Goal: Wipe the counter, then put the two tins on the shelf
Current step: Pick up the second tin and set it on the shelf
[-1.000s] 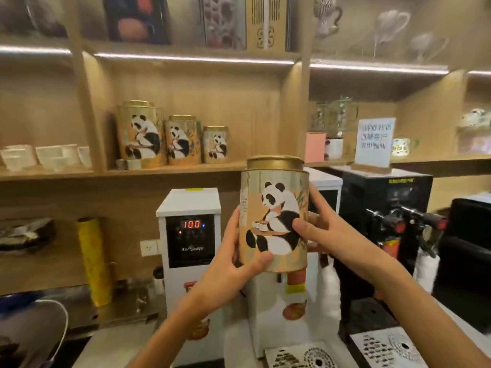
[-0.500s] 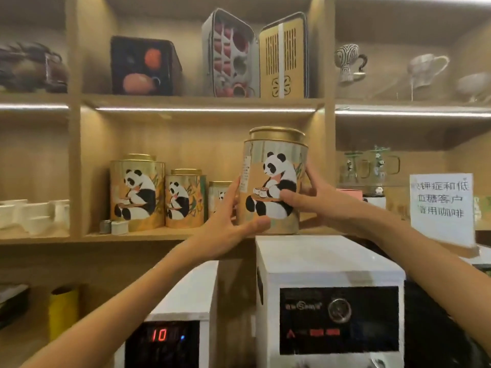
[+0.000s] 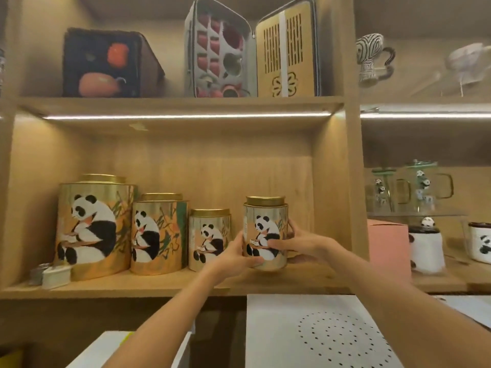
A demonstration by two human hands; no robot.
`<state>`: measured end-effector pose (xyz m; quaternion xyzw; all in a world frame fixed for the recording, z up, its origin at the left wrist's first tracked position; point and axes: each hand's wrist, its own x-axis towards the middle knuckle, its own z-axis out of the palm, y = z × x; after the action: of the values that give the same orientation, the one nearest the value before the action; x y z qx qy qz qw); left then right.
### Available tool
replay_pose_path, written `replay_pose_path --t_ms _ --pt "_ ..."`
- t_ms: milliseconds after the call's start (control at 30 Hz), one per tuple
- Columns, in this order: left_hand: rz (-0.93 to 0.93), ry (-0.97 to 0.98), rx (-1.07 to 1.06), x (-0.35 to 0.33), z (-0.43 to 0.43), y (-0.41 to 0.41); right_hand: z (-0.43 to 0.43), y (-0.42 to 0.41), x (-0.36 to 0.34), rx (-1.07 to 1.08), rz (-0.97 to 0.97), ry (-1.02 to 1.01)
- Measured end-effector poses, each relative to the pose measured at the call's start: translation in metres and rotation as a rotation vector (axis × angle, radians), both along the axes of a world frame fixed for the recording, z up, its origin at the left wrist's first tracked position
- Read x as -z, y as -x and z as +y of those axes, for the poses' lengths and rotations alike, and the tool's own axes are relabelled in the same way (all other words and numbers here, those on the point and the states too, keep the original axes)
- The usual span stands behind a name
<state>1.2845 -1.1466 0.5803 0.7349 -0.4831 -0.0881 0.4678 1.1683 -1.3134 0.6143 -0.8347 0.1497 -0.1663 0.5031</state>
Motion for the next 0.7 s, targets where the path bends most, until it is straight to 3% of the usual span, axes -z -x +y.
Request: replay_pose_path --t_ms 400,533,700 --pt "0.082 0.018 -0.245 0.021 -0.049 -0.034 -0.055 -0.057 0.018 -0.100 -0.045 -0.014" --pt "0.001 -0.044 -0.343 0.031 -0.054 -0.038 -0.059 -0.064 0.029 -0.118 -0.016 0.012" --pt "-0.098 0.011 -0.379 0.034 -0.056 -0.044 -0.061 -0.076 0.035 -0.131 -0.072 0.049"
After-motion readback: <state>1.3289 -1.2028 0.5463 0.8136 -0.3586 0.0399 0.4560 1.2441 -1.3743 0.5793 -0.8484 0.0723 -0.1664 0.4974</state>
